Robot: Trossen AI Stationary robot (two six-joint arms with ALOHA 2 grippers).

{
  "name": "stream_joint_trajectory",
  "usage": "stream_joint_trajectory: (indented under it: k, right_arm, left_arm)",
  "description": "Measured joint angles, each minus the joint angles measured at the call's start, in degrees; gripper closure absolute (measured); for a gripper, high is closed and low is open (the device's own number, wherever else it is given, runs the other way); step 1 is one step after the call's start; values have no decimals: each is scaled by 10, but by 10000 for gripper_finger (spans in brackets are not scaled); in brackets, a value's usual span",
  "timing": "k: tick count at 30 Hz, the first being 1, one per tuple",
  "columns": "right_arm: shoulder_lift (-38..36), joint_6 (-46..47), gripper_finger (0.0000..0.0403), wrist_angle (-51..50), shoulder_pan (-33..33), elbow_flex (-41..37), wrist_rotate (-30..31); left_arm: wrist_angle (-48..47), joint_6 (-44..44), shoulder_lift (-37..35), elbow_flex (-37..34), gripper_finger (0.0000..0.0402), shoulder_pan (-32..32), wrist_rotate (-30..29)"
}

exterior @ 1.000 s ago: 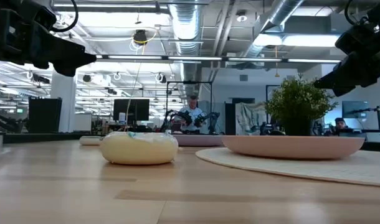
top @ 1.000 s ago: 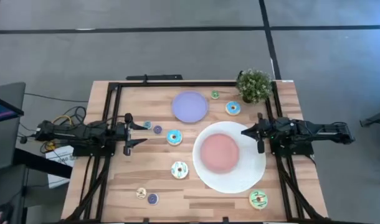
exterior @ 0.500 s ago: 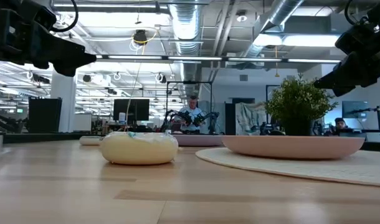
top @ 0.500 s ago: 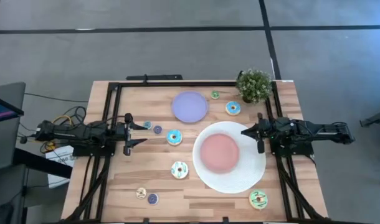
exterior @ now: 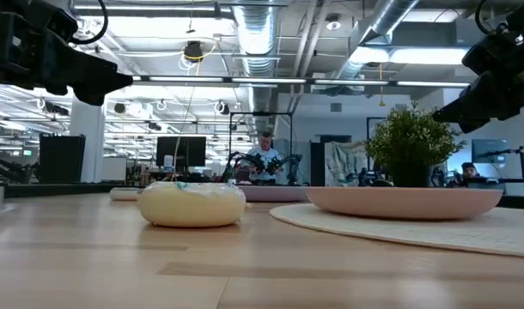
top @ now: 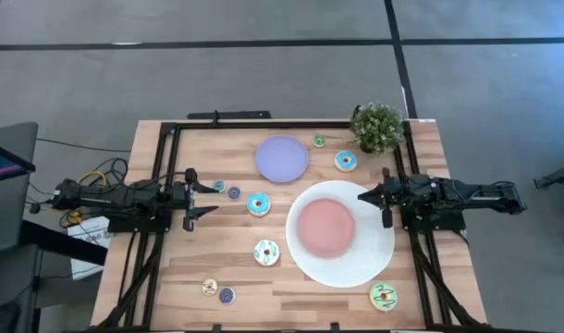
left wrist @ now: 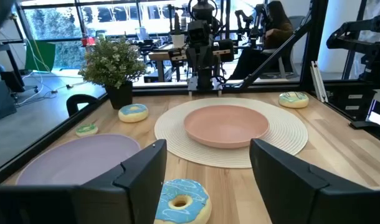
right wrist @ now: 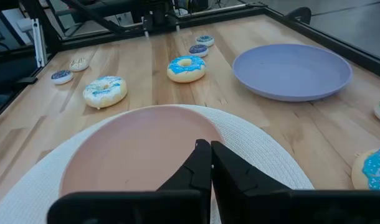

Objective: Pick & Place donuts

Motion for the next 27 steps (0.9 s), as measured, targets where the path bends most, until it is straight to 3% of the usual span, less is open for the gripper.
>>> stream_joint_trajectory:
  k: [27]
  right_arm:
    - [0, 0, 401, 0, 0, 0, 0]
  left_arm:
    - [7, -23, 0, 0, 178, 0, -9]
